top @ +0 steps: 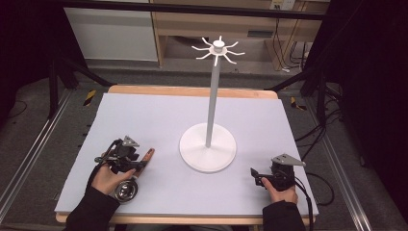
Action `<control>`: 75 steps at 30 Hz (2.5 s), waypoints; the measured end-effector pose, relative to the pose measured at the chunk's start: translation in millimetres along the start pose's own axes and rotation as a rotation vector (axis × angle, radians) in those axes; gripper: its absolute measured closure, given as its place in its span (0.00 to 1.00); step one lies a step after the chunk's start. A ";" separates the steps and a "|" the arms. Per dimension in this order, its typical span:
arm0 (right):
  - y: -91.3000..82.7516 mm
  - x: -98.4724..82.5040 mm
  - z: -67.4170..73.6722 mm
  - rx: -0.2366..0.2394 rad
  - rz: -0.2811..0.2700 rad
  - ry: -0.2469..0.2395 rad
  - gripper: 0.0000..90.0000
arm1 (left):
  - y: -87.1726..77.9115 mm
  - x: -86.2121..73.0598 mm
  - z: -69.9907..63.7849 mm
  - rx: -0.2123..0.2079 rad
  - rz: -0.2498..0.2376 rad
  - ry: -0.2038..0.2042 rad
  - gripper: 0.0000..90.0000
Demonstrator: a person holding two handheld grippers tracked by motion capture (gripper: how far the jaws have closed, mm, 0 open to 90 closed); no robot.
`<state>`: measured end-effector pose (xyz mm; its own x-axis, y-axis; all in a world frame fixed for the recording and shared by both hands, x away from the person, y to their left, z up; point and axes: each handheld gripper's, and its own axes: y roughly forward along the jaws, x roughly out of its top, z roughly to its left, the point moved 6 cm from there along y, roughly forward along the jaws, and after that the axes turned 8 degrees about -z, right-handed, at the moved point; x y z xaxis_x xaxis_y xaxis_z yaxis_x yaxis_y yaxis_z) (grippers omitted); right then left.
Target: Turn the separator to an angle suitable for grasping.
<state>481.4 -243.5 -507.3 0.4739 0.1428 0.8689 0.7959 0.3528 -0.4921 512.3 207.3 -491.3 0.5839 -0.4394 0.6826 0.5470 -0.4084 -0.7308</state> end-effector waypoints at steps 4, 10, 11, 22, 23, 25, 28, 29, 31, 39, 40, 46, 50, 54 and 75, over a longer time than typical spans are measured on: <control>0.3 -0.3 0.0 -0.002 0.003 -0.001 0.07 | 4.4 -3.1 -0.3 0.003 0.021 -0.004 0.63; 0.5 -0.6 0.1 0.003 0.006 -0.002 0.07 | 9.4 -7.6 -1.0 -0.011 0.047 -0.015 0.66; 0.5 -0.7 0.1 0.003 0.007 -0.002 0.07 | 10.2 -8.0 -1.1 -0.010 0.047 -0.014 0.66; 1.1 -0.9 -0.2 0.001 0.009 -0.005 0.07 | 14.2 -9.2 -1.6 -0.020 0.075 -0.049 0.67; 1.2 -1.0 -0.1 0.002 0.010 -0.005 0.07 | 14.2 -9.1 -1.5 -0.021 0.077 -0.049 0.67; 1.3 -1.1 0.0 0.003 0.011 -0.004 0.07 | 14.6 -8.7 -1.2 -0.019 0.081 -0.048 0.67; 1.1 -1.0 -0.1 0.003 0.010 -0.004 0.07 | 14.6 -8.1 -1.1 -0.021 0.093 -0.051 0.68; 1.1 -1.0 -0.1 0.003 0.010 -0.004 0.07 | 14.5 -7.9 -1.0 -0.021 0.098 -0.053 0.68; 0.9 -0.9 -0.3 0.005 0.009 -0.005 0.07 | 14.8 -7.5 -0.5 -0.009 0.105 -0.047 0.71; 1.2 -1.3 -1.2 0.003 0.009 -0.008 0.07 | 13.7 -7.9 0.6 -0.016 0.113 -0.022 0.75; 0.9 -1.3 -0.5 0.006 0.011 -0.002 0.07 | 13.7 -7.9 0.7 -0.018 0.114 -0.019 0.75; 0.9 -1.1 -1.5 0.002 0.007 -0.007 0.07 | 13.2 -5.1 2.1 0.001 0.102 0.012 0.67; 1.1 -1.2 -1.2 0.004 0.008 -0.007 0.07 | 11.9 -1.1 2.8 0.010 0.092 0.030 0.64; 1.0 -1.2 -1.3 0.004 0.009 -0.005 0.07 | 14.2 1.9 2.2 0.012 0.102 0.052 0.63; 1.2 -1.3 -1.8 0.018 0.018 0.008 0.07 | 25.4 7.5 5.0 -0.038 0.220 0.066 0.72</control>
<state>482.3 -244.9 -509.1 0.4912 0.1421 0.8594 0.7801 0.3671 -0.5066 533.6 197.6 -504.7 0.6459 -0.5719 0.5058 0.3870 -0.3257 -0.8626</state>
